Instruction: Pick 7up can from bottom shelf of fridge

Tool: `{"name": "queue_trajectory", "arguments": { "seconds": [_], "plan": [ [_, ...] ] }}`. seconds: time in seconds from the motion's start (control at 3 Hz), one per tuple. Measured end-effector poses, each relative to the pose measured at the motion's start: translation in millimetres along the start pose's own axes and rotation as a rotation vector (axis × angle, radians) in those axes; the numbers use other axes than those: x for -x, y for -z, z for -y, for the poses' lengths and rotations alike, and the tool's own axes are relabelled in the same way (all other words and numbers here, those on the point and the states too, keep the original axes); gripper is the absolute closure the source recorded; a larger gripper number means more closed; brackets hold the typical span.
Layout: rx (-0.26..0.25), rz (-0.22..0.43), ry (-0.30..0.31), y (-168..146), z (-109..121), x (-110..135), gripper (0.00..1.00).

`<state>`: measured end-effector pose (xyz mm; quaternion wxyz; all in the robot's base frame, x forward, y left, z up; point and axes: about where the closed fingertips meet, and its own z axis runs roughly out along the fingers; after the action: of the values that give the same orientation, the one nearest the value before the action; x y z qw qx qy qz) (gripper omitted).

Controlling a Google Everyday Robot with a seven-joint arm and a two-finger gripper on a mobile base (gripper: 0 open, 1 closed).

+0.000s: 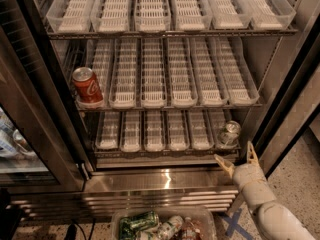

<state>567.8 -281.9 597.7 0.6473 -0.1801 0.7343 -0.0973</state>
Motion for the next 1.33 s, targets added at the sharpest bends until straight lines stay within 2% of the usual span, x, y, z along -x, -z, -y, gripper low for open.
{"name": "queue_trajectory", "arguments": {
  "seconds": [0.33, 1.0, 1.33],
  "plan": [
    [-0.01, 0.009, -0.016, -4, -1, 1, 0.23],
    [-0.011, 0.069, -0.061, -18, -6, 15, 0.23],
    [-0.032, 0.092, -0.076, -26, 1, 17, 0.22]
  ]
}}
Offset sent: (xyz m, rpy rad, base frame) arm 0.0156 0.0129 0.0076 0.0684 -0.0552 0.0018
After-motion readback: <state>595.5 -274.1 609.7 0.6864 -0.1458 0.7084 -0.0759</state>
